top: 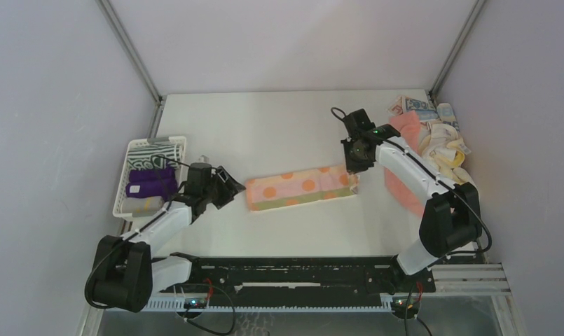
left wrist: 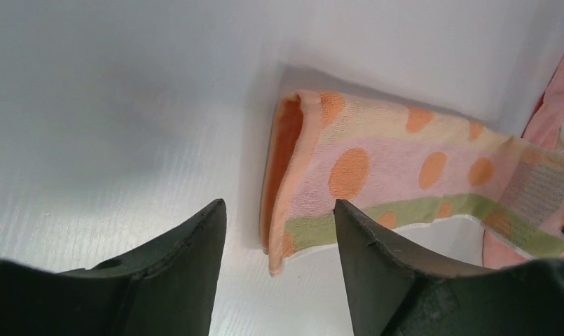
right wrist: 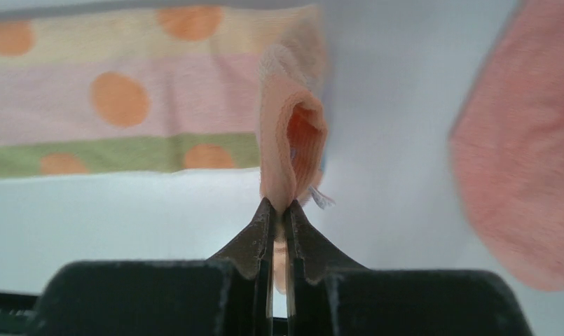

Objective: Roll the towels
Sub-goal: Fold the towel at the center of the board.

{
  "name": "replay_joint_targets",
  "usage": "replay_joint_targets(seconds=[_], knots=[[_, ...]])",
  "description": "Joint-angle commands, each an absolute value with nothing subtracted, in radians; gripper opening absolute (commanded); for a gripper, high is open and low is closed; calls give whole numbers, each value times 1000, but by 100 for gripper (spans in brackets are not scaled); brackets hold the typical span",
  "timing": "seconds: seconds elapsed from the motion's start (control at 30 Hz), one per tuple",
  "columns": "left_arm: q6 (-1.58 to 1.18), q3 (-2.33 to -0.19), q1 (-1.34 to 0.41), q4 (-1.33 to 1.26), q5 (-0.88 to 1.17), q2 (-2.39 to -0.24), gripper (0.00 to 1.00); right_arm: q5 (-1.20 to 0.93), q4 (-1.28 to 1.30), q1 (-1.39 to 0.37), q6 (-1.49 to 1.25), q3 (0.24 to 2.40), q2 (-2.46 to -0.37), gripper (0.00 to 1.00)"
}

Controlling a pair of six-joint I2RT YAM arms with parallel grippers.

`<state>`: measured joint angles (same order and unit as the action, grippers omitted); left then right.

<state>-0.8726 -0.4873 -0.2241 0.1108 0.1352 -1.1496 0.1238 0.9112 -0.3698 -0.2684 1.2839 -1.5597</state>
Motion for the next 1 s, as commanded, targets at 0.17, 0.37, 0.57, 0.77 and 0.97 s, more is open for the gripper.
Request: replay_joint_targets(seconds=[0.17, 0.37, 0.57, 0.77, 0.97], knots=[[-870, -440, -206, -25, 210, -1217, 57, -10, 879, -554, -346, 1384, -1585, 0], [-875, -454, -205, -92, 256, -1308, 44, -9, 882, -610, -359, 1427, -1617, 0], [-862, -455, -205, -114, 261, -1370, 33, -4, 877, -654, -363, 1469, -1639, 0], [-860, -452, -211, -147, 271, -1420, 22, -11, 871, -697, -373, 1519, -1685, 0], [-862, -436, -220, -154, 260, -1416, 9, -29, 865, -736, -401, 1576, -1732, 0]])
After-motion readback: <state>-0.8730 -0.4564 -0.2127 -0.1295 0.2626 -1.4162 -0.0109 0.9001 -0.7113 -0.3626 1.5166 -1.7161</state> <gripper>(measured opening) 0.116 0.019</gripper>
